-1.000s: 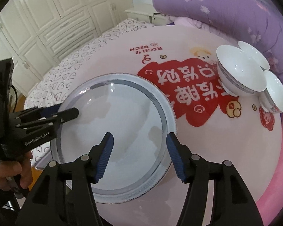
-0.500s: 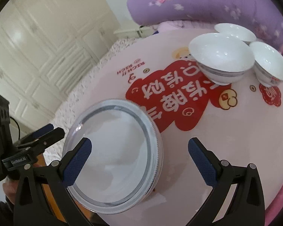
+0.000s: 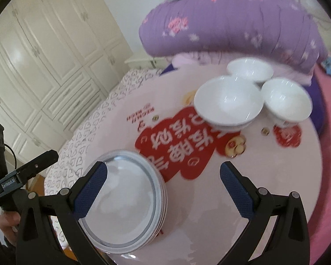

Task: Organize plates and bowls
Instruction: 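Open both grippers and lift them off the plate stack rim, then close the left gripper on a white bowl rim while the right gripper grasps another bowl rim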

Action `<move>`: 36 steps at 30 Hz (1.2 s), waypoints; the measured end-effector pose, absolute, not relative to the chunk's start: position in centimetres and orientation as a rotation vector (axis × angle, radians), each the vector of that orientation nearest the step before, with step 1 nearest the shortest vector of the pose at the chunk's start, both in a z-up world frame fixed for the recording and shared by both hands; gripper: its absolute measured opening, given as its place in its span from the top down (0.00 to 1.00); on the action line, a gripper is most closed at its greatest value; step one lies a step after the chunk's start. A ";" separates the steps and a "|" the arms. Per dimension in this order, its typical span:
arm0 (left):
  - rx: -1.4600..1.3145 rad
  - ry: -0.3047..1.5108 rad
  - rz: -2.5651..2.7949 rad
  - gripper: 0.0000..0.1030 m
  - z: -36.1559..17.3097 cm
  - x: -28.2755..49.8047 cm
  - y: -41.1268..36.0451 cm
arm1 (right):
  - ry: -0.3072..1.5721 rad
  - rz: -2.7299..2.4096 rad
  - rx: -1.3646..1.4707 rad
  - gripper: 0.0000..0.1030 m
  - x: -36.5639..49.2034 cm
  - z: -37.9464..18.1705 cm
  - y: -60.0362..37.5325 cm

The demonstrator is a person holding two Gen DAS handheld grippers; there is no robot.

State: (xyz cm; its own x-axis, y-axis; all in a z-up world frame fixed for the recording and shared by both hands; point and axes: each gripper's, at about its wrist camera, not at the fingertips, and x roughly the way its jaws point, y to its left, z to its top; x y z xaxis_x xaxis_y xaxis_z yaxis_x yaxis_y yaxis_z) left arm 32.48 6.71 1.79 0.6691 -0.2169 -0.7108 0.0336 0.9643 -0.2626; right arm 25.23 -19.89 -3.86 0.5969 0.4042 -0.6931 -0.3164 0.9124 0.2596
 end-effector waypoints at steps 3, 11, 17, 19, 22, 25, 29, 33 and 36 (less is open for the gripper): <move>-0.229 0.805 -0.164 0.01 3.0 32.3 5.8 | 0.796 0.401 0.105 0.00 25.2 -2.4 -20.7; -0.228 0.809 -0.252 0.01 4.2 34.7 2.9 | 0.742 0.319 0.139 0.00 25.8 0.4 -25.2; -0.212 0.862 -0.313 0.01 3.5 38.6 0.6 | 0.760 0.231 0.203 0.00 27.3 0.4 -30.0; -0.212 0.886 -0.333 0.01 3.1 40.0 -0.3 | 0.774 0.201 0.217 0.00 28.0 0.1 -31.4; -0.219 0.926 -0.357 0.01 2.3 42.3 -1.7 | 0.810 0.162 0.253 0.00 29.0 -0.8 -33.4; -0.230 0.958 -0.370 0.01 1.3 44.5 -3.1 | 0.842 0.176 0.297 0.00 29.8 -1.6 -34.5; -0.238 1.001 -0.382 0.01 0.0 47.0 -4.8 | 0.890 0.239 0.325 0.00 30.8 -2.7 -33.8; -0.230 1.039 -0.382 0.01 -1.5 49.7 -6.6 | 0.959 0.301 0.368 0.07 32.4 -4.4 -32.5; -0.237 1.072 -0.385 0.01 -2.8 51.6 -7.8 | 1.006 0.328 0.409 0.11 33.7 -5.9 -31.7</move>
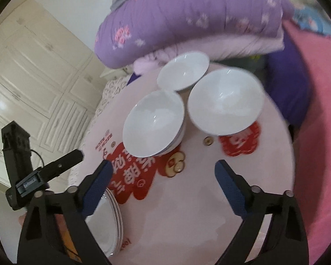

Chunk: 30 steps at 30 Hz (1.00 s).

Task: Organize plates and bowls
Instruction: 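Close the left gripper on a white bowl rim while the right gripper grasps another bowl rim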

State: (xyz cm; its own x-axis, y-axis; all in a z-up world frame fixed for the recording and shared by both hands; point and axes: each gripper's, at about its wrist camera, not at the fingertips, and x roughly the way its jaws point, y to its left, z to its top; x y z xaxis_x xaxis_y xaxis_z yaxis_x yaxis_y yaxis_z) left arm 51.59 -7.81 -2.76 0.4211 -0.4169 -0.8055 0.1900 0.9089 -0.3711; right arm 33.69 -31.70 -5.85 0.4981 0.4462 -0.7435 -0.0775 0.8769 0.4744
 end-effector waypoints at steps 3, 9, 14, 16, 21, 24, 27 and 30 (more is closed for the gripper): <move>-0.234 1.100 -0.377 0.03 -4.1 53.3 -8.8 | 1.046 0.356 0.468 0.17 35.0 -7.2 -31.2; -0.232 1.154 -0.378 0.13 -5.9 56.0 -10.3 | 1.078 0.360 0.515 0.35 37.3 -8.4 -30.6; -0.254 1.216 -0.374 0.26 -7.9 58.4 -11.3 | 1.092 0.344 0.531 0.38 38.7 -9.1 -30.3; -0.262 1.232 -0.370 0.30 -8.7 59.4 -11.6 | 1.092 0.326 0.532 0.38 39.0 -9.3 -30.4; -0.280 1.261 -0.363 0.35 -10.2 61.4 -12.3 | 1.103 0.289 0.550 0.39 40.1 -10.3 -30.4; -0.289 1.281 -0.363 0.46 -11.2 62.5 -13.0 | 1.094 0.260 0.552 0.46 40.6 -10.5 -30.7; -0.312 1.308 -0.371 0.72 -12.3 63.3 -13.4 | 1.091 0.228 0.557 0.61 41.0 -11.0 -31.3; -0.356 1.331 -0.400 0.87 -13.3 64.0 -13.9 | 1.086 0.203 0.558 0.81 41.3 -11.5 -31.8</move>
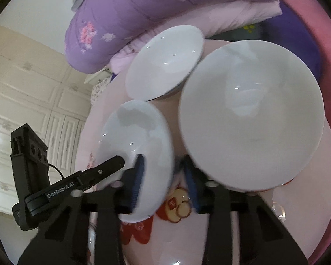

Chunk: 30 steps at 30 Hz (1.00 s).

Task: Organize plates and bowls
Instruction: 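Close the left gripper on a white bowl rim while the right gripper grasps another bowl rim, then carry the held white bowls with both grippers toward the plate stack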

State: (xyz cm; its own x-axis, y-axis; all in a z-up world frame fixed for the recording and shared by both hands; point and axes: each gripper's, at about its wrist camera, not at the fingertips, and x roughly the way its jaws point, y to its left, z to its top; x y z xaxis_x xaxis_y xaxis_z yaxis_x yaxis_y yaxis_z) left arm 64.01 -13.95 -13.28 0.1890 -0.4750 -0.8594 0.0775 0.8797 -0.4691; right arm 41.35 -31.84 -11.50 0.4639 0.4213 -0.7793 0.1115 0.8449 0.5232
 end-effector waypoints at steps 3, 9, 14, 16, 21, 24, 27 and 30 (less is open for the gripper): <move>-0.378 1.335 -0.408 0.93 -13.5 64.0 -13.9 | 1.074 0.208 0.569 0.83 41.2 -11.8 -32.1; -0.388 1.304 -0.371 0.93 -13.3 62.8 -13.2 | 1.073 0.222 0.539 0.84 40.6 -11.7 -31.3; -0.382 1.292 -0.360 0.93 -12.5 61.3 -12.6 | 1.074 0.241 0.525 0.84 40.1 -11.5 -30.4; -0.375 1.282 -0.358 0.93 -12.0 60.7 -12.5 | 1.071 0.249 0.518 0.84 39.7 -11.1 -30.1; -0.361 1.253 -0.371 0.93 -10.2 58.7 -12.2 | 1.053 0.267 0.501 0.84 38.4 -9.7 -29.7; -0.350 1.229 -0.387 0.93 -8.7 57.1 -12.0 | 1.038 0.278 0.484 0.84 37.4 -8.6 -29.5; -0.344 1.218 -0.407 0.93 -7.5 55.2 -11.6 | 1.025 0.283 0.469 0.84 35.9 -7.6 -29.6; -0.336 1.219 -0.417 0.93 -6.7 53.7 -11.3 | 1.026 0.285 0.462 0.84 34.3 -7.2 -29.7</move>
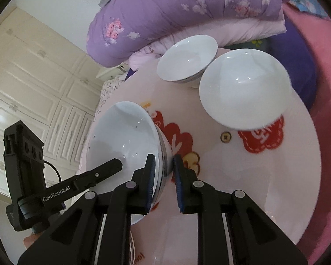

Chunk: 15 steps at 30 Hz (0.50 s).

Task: Organize plates and bowls
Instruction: 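Carry the held white bowls with both grippers toward the plate stack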

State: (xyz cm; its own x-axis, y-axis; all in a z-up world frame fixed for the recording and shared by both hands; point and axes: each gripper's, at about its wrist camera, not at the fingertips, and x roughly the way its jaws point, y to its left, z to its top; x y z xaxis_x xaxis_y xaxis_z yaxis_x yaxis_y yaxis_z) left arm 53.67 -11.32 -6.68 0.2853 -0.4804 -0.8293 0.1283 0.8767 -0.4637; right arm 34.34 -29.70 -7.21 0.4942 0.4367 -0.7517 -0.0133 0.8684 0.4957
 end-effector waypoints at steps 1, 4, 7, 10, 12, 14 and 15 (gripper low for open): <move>-0.331 1.219 -0.418 0.93 -6.4 53.0 -11.1 | 1.029 0.286 0.464 0.84 34.0 -7.2 -29.7; -0.302 1.227 -0.424 0.93 -5.8 51.3 -11.3 | 1.046 0.285 0.477 0.84 32.3 -7.4 -30.2; -0.274 1.256 -0.436 0.93 -5.6 49.3 -12.0 | 1.055 0.273 0.479 0.84 30.2 -7.5 -30.7; -0.246 1.276 -0.447 0.93 -5.6 47.4 -12.5 | 1.061 0.262 0.456 0.84 28.4 -7.5 -30.7; -0.235 1.288 -0.460 0.93 -5.6 46.0 -12.7 | 1.071 0.258 0.444 0.84 27.0 -7.7 -30.8; -0.237 1.296 -0.470 0.93 -5.6 45.0 -12.9 | 1.081 0.258 0.452 0.84 26.1 -8.1 -31.1; -0.236 1.297 -0.475 0.93 -5.6 44.4 -12.9 | 1.084 0.257 0.457 0.84 25.6 -8.3 -31.3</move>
